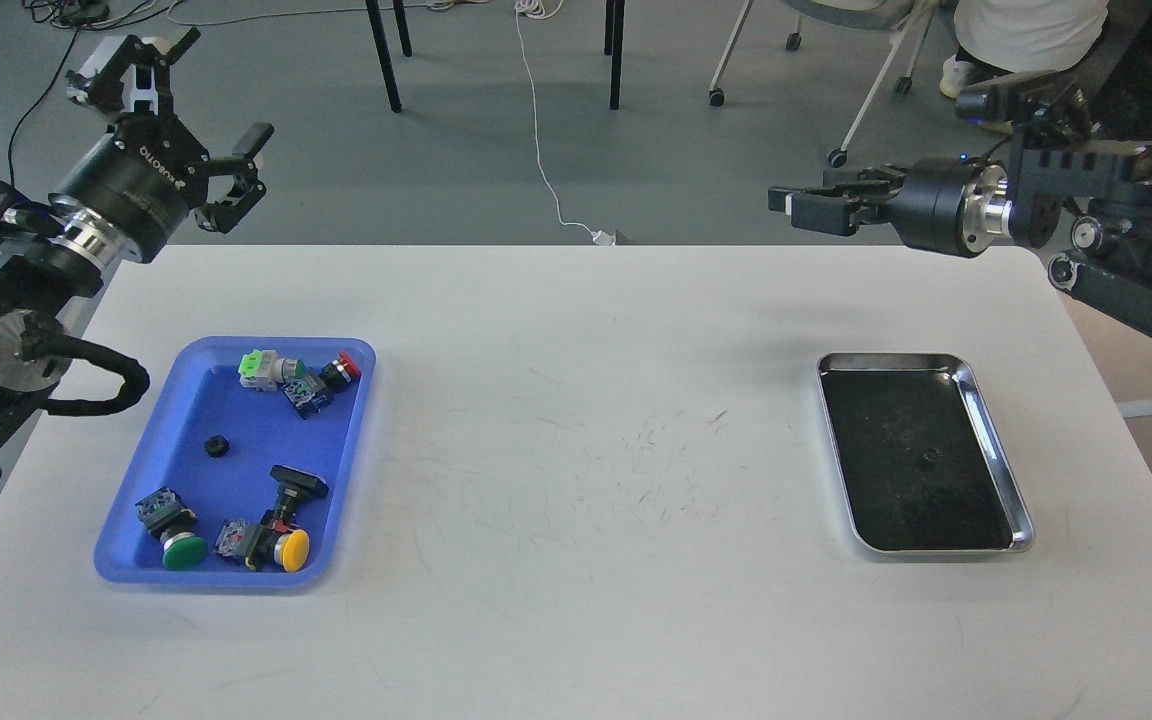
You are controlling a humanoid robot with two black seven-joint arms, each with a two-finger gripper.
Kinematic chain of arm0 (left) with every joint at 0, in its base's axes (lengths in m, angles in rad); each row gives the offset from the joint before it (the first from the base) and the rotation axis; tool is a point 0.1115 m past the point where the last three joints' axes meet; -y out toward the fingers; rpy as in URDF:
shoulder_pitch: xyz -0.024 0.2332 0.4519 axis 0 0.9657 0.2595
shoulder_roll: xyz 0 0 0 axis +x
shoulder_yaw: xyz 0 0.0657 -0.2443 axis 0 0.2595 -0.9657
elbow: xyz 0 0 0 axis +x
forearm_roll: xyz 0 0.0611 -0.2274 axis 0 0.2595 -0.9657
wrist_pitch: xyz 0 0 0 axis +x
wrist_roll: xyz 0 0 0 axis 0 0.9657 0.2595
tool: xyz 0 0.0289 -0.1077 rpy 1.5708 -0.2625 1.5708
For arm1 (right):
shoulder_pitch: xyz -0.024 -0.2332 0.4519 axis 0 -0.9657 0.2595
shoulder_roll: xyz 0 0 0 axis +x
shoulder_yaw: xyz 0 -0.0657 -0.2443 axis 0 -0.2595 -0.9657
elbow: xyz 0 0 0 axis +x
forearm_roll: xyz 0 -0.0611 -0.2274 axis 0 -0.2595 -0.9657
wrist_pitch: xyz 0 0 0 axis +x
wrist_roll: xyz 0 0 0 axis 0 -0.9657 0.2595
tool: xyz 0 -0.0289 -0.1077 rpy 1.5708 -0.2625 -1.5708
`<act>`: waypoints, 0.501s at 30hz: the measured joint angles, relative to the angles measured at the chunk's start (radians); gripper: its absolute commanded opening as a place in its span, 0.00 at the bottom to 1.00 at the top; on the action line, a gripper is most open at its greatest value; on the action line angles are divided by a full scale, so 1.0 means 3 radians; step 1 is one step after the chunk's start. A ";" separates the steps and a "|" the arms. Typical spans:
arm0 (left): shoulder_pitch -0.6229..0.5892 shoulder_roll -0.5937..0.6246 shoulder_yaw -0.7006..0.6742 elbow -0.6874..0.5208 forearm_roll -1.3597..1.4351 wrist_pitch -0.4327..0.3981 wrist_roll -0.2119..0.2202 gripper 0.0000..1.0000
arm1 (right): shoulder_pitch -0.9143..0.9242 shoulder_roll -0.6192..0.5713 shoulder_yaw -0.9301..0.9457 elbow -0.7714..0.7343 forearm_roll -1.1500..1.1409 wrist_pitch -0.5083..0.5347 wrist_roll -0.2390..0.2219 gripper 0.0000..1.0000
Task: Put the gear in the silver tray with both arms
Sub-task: 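Raise the right arm away from the silver tray, then grasp another small black gear in the blue tray with the left gripper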
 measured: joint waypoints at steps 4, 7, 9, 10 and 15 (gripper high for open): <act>-0.0005 0.0046 0.0017 -0.0159 0.0673 -0.0028 0.0059 0.97 | -0.0220 0.0116 0.0396 -0.0051 0.0792 -0.0002 0.0000 0.96; 0.0034 0.0068 0.0052 -0.0347 0.1336 0.0096 0.0122 0.97 | -0.0358 0.0157 0.0701 -0.0103 0.1327 -0.0002 0.0000 0.96; 0.0067 0.0110 0.0167 -0.0498 0.1826 0.0235 0.0165 0.97 | -0.0465 0.0189 0.0919 -0.0130 0.1629 0.0003 0.0000 0.96; 0.0083 0.0160 0.0258 -0.0592 0.2107 0.0305 0.0176 0.97 | -0.0538 0.0211 0.1041 -0.0139 0.1786 0.0012 0.0000 0.96; 0.0118 0.0415 0.0600 -0.0980 0.3079 0.0550 0.0183 0.97 | -0.0848 0.0279 0.1569 -0.0150 0.2339 0.0047 0.0000 0.97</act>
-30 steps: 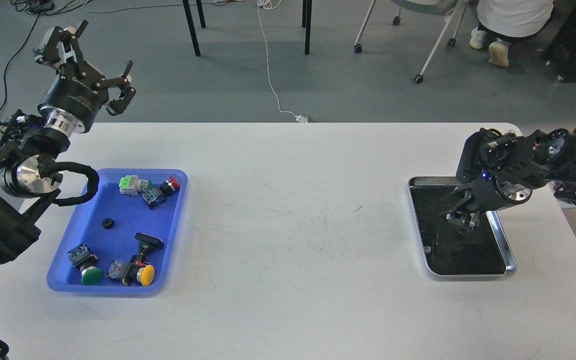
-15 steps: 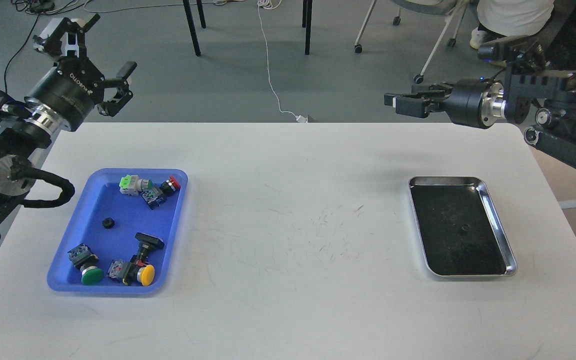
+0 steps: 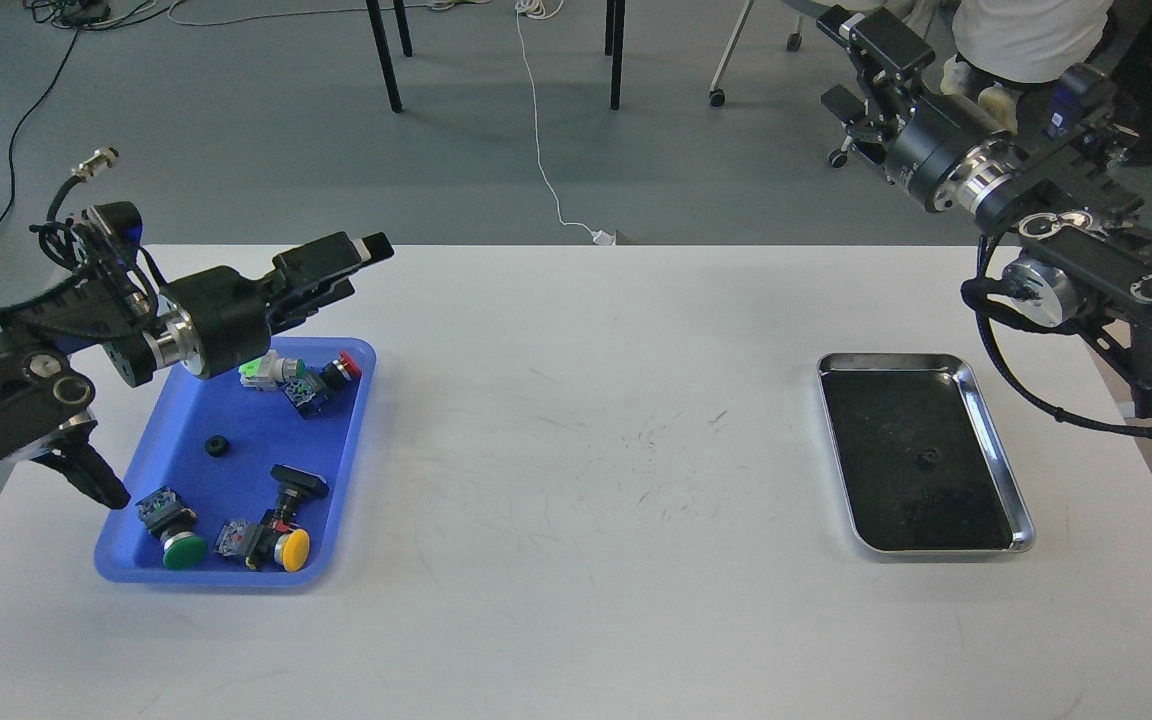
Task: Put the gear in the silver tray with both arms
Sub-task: 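Grasp another small black gear in the blue tray with the left gripper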
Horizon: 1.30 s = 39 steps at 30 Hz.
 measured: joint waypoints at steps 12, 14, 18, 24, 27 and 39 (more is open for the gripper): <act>0.0044 0.0435 0.0455 -0.0095 0.1487 0.0239 -0.0010 0.94 | -0.0636 0.0007 0.0757 0.0002 0.1456 0.0484 0.0002 0.97; 0.0051 0.0465 0.0492 -0.0074 0.1808 0.0352 -0.0009 0.89 | -0.0774 0.0007 0.0890 0.0020 0.1507 0.0559 0.0002 0.97; 0.0076 0.0460 0.0569 0.0143 0.2316 0.0500 -0.0008 0.84 | -0.0955 0.0019 0.1081 0.0041 0.1527 0.0630 0.0001 0.97; 0.0106 0.0432 0.0712 0.0465 0.2495 0.0523 -0.0064 0.74 | -0.0995 0.0061 0.1119 0.0049 0.1529 0.0646 0.0001 0.97; 0.0128 0.0402 0.0724 0.0595 0.2483 0.0525 -0.0088 0.69 | -0.0996 0.0075 0.1121 0.0050 0.1529 0.0661 0.0001 0.97; 0.0256 0.0082 0.0723 0.1097 0.2458 0.0532 -0.0187 0.58 | -0.0962 0.0168 0.1104 0.0174 0.1516 0.0697 0.0001 0.97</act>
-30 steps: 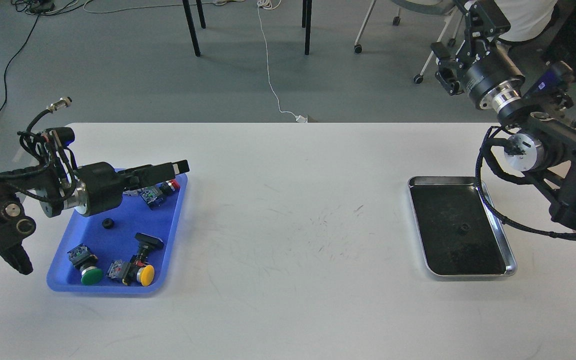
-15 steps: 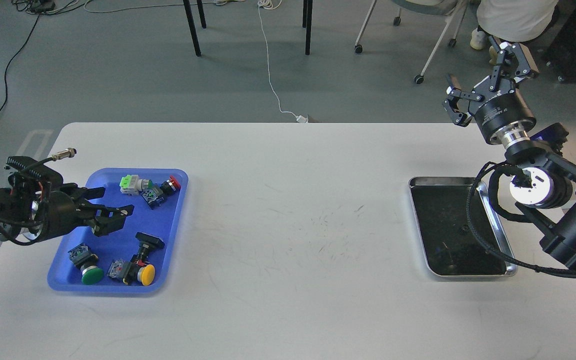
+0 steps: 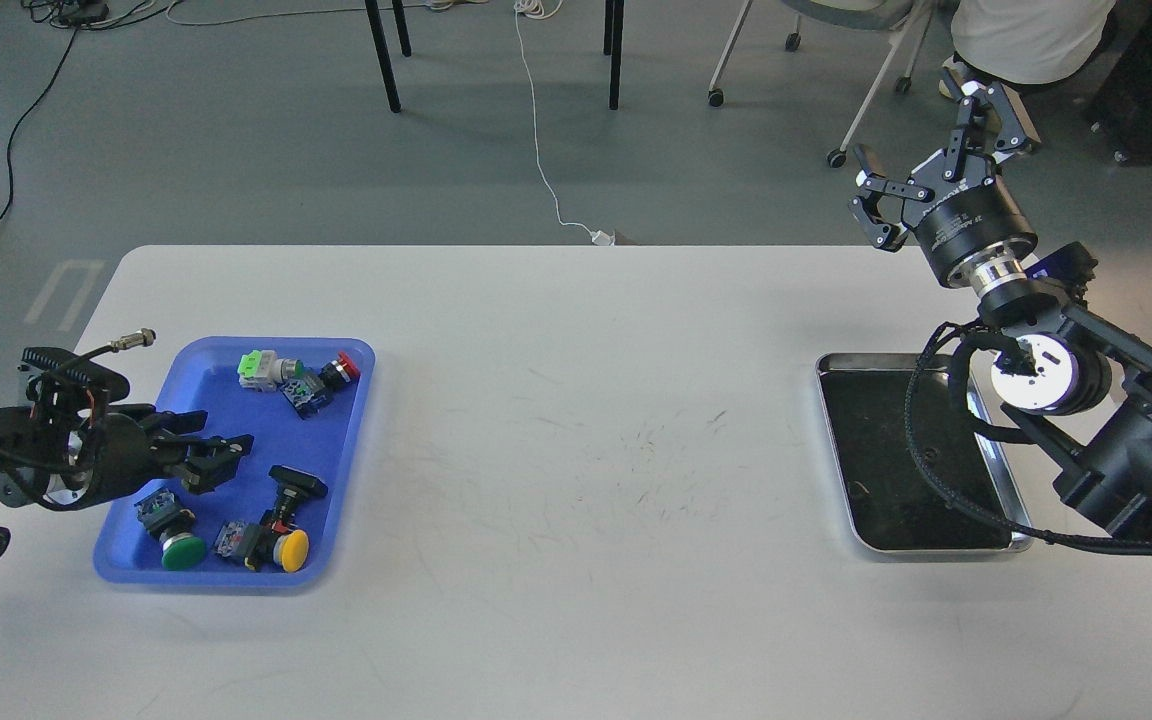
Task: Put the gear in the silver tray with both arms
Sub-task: 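Grasp another small black gear in the blue tray with the left gripper, then carry the second gear to the table middle and open the left gripper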
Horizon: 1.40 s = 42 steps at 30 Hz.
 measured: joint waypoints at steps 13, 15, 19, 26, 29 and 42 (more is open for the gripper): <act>0.0066 0.0011 0.0007 0.0003 0.0013 -0.0017 -0.0154 0.27 | 0.0025 -0.0024 -0.0003 0.0004 -0.0008 0.0003 -0.0001 0.97; 0.0072 0.0012 0.0008 0.0003 0.0013 -0.0017 -0.0158 0.26 | 0.0026 -0.0024 -0.0003 0.0004 -0.0008 0.0002 -0.0001 0.97; 0.0055 0.0016 -0.0005 -0.0011 0.0003 -0.0021 -0.0159 0.26 | 0.0036 -0.0027 0.0004 0.0009 -0.0007 0.0001 -0.0001 0.97; -0.0410 0.0088 -0.0048 -0.0377 -0.0207 -0.0083 -0.0147 0.25 | 0.0037 -0.0092 0.0050 0.0063 -0.0003 0.0000 -0.0001 0.97; -0.0669 0.0039 -0.0048 -0.0691 -0.0230 -0.0214 -0.0109 0.25 | 0.0037 -0.0146 0.0071 0.0116 -0.0002 0.0000 -0.0001 0.97; -0.1152 -0.1277 0.0077 -0.0837 0.0038 -0.0399 0.0265 0.25 | -0.0001 -0.0387 0.0109 0.0426 -0.0002 0.0000 -0.0001 0.97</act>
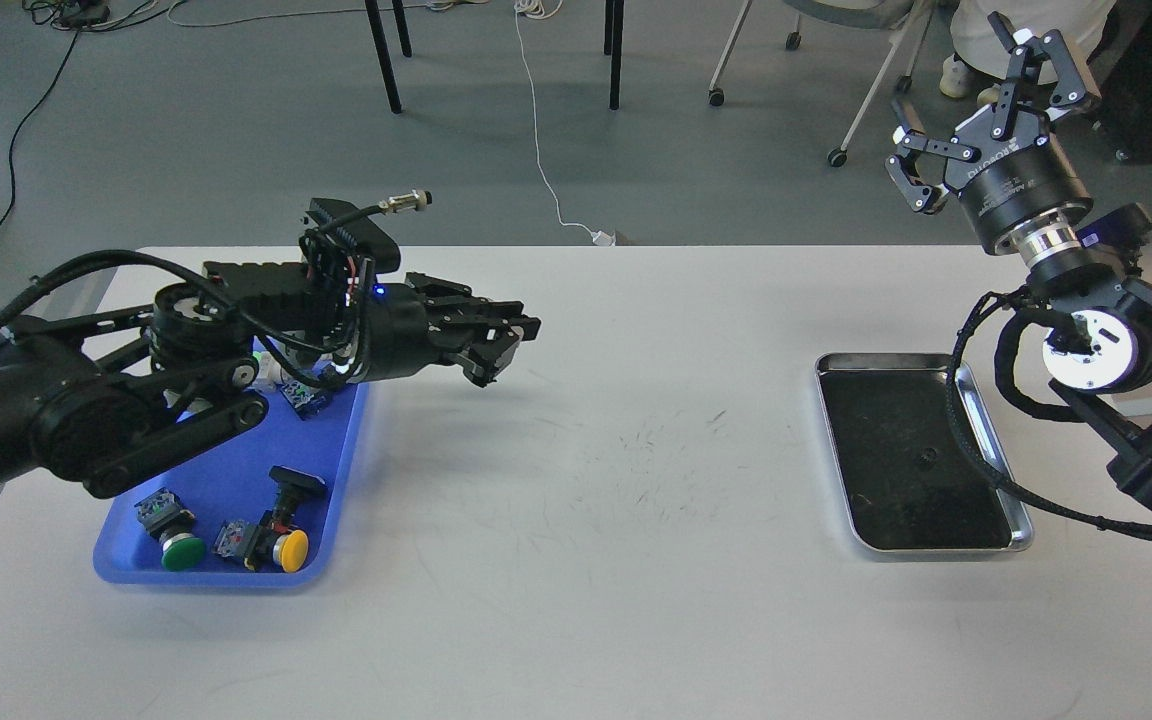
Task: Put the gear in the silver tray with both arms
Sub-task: 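Carry the second gear to the table middle and open the left gripper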
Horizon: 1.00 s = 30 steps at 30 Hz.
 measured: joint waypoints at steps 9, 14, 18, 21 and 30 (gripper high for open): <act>0.0016 -0.0734 0.0322 0.0161 0.0247 -0.0003 0.0139 0.25 | -0.0008 0.0011 0.0000 0.0013 0.0000 0.0000 0.0000 0.97; 0.0035 -0.1044 0.0434 0.0398 0.0364 -0.0003 0.0152 0.26 | 0.0015 0.0023 0.0000 0.0010 0.0000 0.0000 0.0000 0.97; 0.0061 -0.1235 0.0518 0.0590 0.0464 0.0013 0.0142 0.28 | 0.0017 0.0011 -0.0007 0.0004 -0.0002 0.0000 0.0000 0.97; 0.0075 -0.1276 0.0565 0.0623 0.0479 0.0016 0.0142 0.31 | 0.0017 0.0002 -0.0012 0.0002 -0.0003 0.0000 0.0000 0.97; 0.0163 -0.1368 0.0581 0.0778 0.0481 0.0018 0.0151 0.32 | 0.0018 0.0009 -0.0019 0.0007 -0.0005 -0.0003 0.0000 0.97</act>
